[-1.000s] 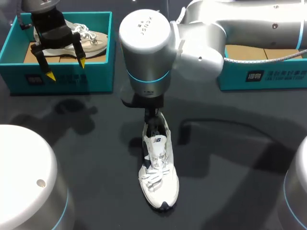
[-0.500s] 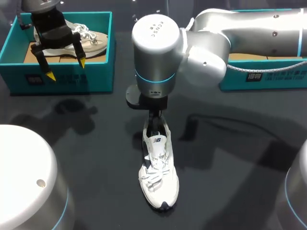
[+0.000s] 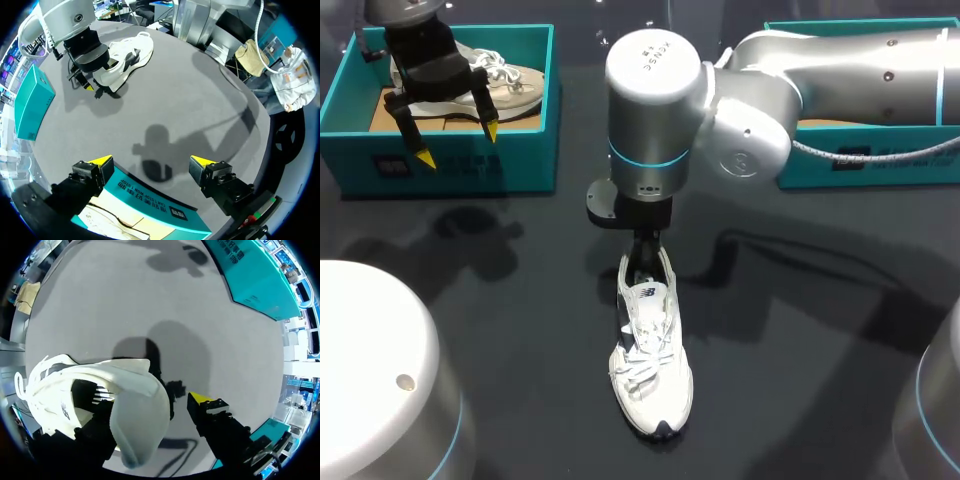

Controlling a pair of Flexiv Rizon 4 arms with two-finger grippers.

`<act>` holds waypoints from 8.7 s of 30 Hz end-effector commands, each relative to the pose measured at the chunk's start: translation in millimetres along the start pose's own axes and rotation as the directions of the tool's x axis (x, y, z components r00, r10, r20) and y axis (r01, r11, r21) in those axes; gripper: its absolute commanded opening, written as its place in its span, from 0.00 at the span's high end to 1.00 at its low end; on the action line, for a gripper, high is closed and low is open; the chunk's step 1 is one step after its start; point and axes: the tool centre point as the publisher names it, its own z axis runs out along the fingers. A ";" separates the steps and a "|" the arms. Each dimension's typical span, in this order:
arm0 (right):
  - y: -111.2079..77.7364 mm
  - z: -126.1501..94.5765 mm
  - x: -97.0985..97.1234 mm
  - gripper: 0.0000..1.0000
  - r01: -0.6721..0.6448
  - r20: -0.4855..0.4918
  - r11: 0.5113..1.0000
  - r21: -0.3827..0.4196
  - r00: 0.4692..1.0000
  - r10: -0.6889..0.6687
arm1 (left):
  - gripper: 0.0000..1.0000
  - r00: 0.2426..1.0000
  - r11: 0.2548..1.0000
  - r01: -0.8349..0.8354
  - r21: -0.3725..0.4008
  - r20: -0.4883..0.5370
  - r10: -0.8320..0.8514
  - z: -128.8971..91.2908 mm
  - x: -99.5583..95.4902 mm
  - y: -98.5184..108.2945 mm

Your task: Take the shoe out of the shoebox, open the shoe tongue, remove and reinsert the insole, then place the shoe into the shoebox

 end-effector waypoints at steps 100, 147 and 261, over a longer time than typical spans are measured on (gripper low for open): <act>-376.9 -265.6 -224.9 1.00 0.112 0.190 0.969 0.222 0.969 -0.155 | 0.00 1.000 1.000 0.000 -0.003 0.001 0.000 0.1 1.0 -0.4; -509.5 -199.8 -288.6 1.00 -0.534 0.203 0.841 0.089 0.836 0.510 | 0.00 1.000 1.000 0.000 -0.003 0.001 0.000 0.1 1.0 -0.4; -540.3 -89.0 -265.9 1.00 -0.997 0.371 -0.024 -0.076 -0.051 0.927 | 0.00 1.000 1.000 0.000 -0.003 0.001 0.000 0.1 1.0 -0.4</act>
